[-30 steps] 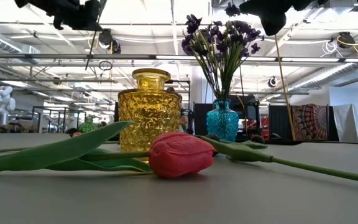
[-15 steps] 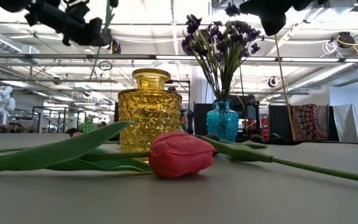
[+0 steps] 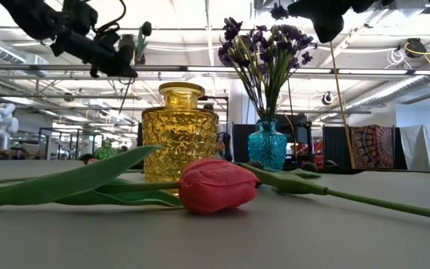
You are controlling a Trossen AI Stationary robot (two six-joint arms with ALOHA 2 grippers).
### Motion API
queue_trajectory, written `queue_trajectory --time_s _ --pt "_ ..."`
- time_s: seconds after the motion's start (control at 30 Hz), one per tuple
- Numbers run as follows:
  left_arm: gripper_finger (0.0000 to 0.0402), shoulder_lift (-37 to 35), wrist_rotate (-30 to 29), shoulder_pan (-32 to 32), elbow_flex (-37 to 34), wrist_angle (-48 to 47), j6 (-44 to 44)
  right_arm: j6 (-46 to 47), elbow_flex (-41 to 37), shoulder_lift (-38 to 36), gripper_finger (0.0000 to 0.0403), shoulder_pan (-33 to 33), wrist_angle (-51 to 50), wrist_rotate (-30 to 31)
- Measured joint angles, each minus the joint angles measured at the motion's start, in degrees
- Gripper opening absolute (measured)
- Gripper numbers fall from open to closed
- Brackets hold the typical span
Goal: Sort flowers into vase by color
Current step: Put the bottom right black flower into the green vase
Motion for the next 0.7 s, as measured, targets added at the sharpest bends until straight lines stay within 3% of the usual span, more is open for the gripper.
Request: queue_trajectory --time_s 0.43,0.7 --pt "0.0013 0.67 0.65 0.92 -9.33 10.43 -3.3 -0.02 0.0 0.0 0.016 0.0 0.02 0.02" --pt "0.0013 -1.68 1.23 0.9 -12.36 11.89 -4.35 -0.02 0.0 0.0 0.016 0.0 0.01 0.02"
